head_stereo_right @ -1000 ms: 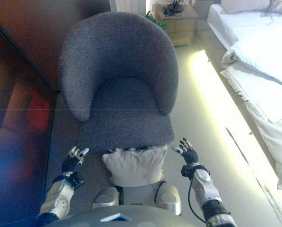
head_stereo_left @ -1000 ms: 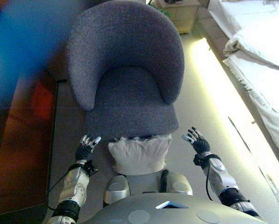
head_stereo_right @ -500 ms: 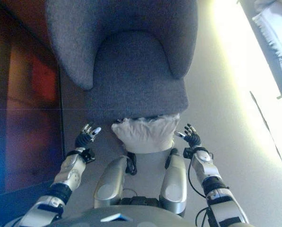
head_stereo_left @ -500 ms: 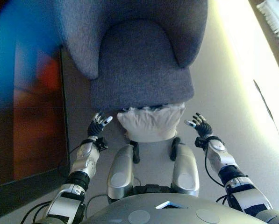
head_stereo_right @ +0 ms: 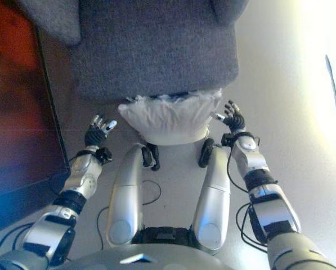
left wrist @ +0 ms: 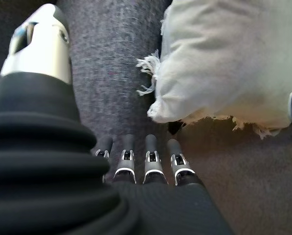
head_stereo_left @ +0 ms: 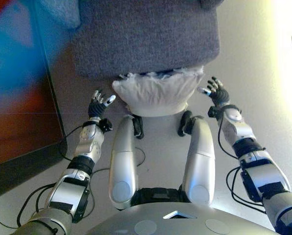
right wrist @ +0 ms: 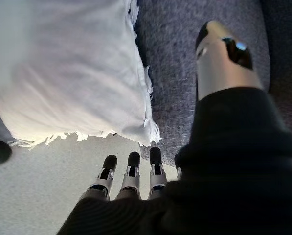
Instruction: Pick up the cushion and take it to the sofa
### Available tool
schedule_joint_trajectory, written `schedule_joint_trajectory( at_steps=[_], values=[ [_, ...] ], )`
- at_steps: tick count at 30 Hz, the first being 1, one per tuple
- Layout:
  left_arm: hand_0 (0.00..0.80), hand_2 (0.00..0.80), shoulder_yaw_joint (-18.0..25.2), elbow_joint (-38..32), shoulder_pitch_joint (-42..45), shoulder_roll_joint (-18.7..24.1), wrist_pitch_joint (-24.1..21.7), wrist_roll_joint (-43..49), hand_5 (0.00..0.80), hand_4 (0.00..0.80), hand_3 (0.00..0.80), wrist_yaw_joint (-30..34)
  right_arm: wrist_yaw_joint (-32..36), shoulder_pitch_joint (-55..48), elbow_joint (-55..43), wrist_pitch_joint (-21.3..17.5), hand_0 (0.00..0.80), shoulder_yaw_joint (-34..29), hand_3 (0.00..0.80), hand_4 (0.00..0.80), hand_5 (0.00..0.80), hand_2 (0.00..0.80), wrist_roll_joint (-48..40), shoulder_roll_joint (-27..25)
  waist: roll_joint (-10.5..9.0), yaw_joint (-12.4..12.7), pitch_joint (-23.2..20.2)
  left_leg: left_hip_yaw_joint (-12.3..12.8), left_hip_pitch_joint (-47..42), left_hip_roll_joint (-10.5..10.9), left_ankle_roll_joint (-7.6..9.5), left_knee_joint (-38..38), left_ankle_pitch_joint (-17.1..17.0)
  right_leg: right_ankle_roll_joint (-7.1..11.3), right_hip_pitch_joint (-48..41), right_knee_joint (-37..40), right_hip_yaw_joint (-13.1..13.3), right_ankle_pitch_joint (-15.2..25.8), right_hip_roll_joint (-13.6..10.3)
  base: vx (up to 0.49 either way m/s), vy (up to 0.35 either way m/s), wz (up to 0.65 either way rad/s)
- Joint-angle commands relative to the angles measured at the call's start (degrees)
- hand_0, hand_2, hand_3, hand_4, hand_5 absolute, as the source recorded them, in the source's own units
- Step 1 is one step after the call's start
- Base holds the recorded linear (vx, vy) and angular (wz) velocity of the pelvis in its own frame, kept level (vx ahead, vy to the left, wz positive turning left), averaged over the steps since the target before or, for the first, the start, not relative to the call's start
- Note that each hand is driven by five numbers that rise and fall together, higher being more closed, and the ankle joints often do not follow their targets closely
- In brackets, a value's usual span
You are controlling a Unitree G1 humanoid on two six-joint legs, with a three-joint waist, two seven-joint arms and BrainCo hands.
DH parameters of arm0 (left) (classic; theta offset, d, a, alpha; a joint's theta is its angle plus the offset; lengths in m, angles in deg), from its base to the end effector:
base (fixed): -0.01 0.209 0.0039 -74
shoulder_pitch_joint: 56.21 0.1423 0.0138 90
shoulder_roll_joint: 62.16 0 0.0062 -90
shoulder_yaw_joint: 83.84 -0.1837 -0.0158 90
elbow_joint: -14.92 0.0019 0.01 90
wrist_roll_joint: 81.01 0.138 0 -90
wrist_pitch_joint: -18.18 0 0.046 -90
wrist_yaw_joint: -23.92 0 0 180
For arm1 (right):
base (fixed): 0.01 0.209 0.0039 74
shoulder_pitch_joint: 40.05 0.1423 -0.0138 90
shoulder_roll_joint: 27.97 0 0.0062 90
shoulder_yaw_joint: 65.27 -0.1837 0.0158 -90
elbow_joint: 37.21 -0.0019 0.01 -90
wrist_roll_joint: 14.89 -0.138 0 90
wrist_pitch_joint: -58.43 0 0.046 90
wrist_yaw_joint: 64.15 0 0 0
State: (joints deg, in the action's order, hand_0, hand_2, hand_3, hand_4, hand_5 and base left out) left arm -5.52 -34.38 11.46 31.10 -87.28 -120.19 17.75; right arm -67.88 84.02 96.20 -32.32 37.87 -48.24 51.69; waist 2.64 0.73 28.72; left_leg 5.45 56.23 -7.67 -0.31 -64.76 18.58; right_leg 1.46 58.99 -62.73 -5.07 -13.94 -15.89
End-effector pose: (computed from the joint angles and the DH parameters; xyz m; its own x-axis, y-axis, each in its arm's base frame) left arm 0.2655 0.2034 0.0224 0.9820 0.1477 -0.1174 -0.1709 0.9600 -0.2219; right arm 0.3045 -0.2224 0.0698 0.9805 -0.0794 -0.1796 0.0816 0.9967 0.0049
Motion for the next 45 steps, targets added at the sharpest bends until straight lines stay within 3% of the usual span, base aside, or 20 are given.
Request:
schedule_joint_trajectory(
  at_steps=[1,8,20,32,45],
  values=[
    [0.000,0.000,-0.3,0.1,-0.7,0.6,-2.2,-2.3,0.000,0.000,0.000,-0.8,0.9,1.3,0.7,-0.3,0.000,1.3,0.000,0.000,0.000,0.000,-2.6,-1.7,1.14,-0.1,-1.3,-1.9,3.5,0.9,2.06,-4.9,4.4,-0.56,1.3,-3.6,4.1,-2.5,0.6,-0.034,-0.014,-0.02],
    [0.000,0.000,-1.1,-0.6,-3.1,1.6,-0.8,-3.1,0.000,0.000,0.000,0.0,2.9,6.0,2.8,1.4,0.000,1.9,0.000,0.000,0.000,0.000,-3.0,-4.1,1.77,-0.5,-1.1,-2.7,11.5,0.3,1.72,-11.4,5.1,-1.23,8.9,-9.5,5.8,-3.7,1.5,-0.010,0.002,0.01],
    [0.000,0.000,-2.1,5.4,-16.2,6.8,9.3,-10.0,0.000,0.000,0.000,4.6,8.2,17.9,12.4,7.5,0.000,5.8,0.000,0.000,0.000,0.000,-1.9,-5.4,1.87,-1.2,-1.3,-2.1,17.4,-1.4,1.68,-16.8,5.6,-1.42,14.9,-14.5,6.9,-4.1,1.0,0.000,0.017,0.01],
    [0.000,0.000,-6.3,13.9,-29.8,8.7,17.5,-13.5,0.000,0.000,0.000,11.0,17.0,29.6,17.6,9.3,0.000,13.8,0.000,0.000,0.000,0.000,-2.0,-4.7,1.50,-1.8,0.6,-2.3,18.2,-2.1,1.03,-17.3,4.7,-1.64,16.1,-15.0,7.1,-3.4,0.4,-0.003,0.001,0.00],
    [0.000,0.000,-11.1,13.8,-34.1,8.7,20.2,-13.6,0.000,0.000,0.000,17.6,21.8,33.3,16.3,11.1,0.000,17.5,0.000,0.000,0.000,0.000,-2.5,-4.2,1.93,-1.9,1.1,-1.8,17.8,-1.9,1.13,-15.8,4.4,-1.57,15.6,-12.7,6.9,-2.1,-0.5,0.000,0.000,0.00]
  ],
)
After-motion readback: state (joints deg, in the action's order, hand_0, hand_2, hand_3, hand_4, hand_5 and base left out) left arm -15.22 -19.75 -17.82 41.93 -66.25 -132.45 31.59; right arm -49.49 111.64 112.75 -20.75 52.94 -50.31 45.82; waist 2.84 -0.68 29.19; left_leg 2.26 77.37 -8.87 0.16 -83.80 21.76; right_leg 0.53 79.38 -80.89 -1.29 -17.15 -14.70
